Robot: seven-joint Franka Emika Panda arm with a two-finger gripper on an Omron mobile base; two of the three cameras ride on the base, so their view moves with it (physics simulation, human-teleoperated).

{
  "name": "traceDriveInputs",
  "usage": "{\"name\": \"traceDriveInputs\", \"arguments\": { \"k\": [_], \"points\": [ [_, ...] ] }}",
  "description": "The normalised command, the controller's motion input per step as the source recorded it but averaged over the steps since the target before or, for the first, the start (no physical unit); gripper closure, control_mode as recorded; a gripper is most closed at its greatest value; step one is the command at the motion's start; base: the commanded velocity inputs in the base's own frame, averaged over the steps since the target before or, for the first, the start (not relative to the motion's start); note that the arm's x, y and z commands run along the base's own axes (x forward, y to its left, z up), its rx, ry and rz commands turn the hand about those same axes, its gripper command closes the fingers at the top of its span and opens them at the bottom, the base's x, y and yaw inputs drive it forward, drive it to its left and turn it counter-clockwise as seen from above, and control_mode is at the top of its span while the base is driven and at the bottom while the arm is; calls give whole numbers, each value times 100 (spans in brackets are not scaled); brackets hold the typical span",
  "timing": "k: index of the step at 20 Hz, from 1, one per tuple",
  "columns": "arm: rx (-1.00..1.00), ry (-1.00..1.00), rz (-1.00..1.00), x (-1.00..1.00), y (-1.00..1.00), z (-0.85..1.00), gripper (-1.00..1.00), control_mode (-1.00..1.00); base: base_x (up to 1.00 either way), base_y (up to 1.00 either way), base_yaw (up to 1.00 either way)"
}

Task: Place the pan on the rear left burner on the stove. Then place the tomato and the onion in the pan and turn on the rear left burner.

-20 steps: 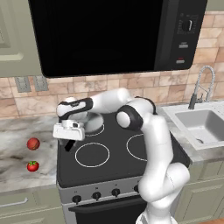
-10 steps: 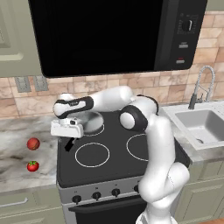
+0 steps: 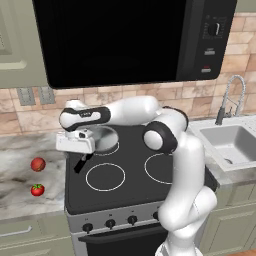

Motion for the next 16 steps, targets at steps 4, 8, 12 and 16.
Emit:
{"name": "traceDriveInputs", "arguments": {
  "k": [4,8,12,16],
  "points": [
    [0,-5,0,-14,3,17,-100,-100,0,0,0],
    [0,-9,0,0,16,17,-100,-100,0,0,0],
    [-1,-13,0,0,28,22,-100,-100,0,0,0],
    [-2,-10,2,0,28,20,-100,-100,0,0,0]
  ]
}}
